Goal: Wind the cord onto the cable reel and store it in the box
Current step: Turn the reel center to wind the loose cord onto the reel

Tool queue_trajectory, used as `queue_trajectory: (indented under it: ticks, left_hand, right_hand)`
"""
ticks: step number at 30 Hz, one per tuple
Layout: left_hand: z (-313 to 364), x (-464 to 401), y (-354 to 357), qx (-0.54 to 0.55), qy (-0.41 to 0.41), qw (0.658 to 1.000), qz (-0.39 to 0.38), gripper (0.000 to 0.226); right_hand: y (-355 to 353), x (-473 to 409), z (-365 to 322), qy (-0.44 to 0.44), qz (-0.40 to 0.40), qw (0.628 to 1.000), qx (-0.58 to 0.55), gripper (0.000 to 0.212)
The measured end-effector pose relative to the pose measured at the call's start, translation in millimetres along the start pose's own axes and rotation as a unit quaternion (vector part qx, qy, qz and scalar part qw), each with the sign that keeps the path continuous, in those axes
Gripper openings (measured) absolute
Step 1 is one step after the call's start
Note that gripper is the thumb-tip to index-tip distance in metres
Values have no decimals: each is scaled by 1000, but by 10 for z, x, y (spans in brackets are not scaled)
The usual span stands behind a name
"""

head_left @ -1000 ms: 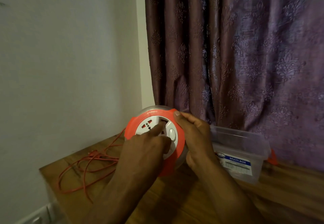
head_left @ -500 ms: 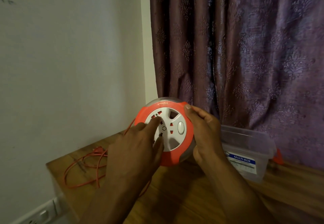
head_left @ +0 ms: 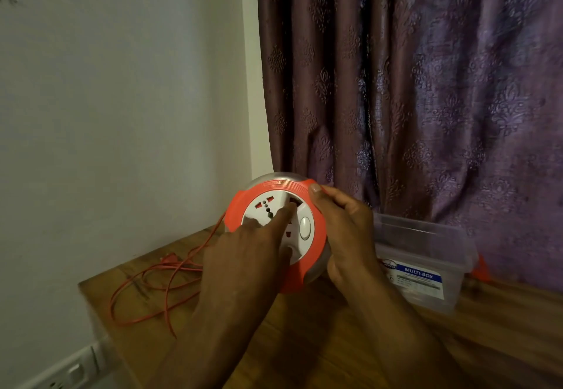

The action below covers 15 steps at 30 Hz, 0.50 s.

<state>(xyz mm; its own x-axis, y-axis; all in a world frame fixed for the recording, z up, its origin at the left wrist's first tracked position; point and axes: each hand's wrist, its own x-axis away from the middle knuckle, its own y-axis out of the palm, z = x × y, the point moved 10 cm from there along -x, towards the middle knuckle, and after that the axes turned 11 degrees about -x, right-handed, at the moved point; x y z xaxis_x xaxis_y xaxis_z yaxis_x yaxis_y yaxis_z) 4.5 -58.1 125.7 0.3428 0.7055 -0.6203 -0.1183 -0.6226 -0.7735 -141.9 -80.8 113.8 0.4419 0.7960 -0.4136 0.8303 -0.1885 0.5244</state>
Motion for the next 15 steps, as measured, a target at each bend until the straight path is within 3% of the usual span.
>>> queue_trajectory:
  ticks: [7,15]
  left_hand:
    - [77,0,-25,-26,30,999,-7,68]
    - [207,5,-127,-62,61,996,-8,39]
  right_hand:
    - [7,-20,11,9,-10,1000,-5,20]
    - [10,-1,2,12,-15,1000,21,15]
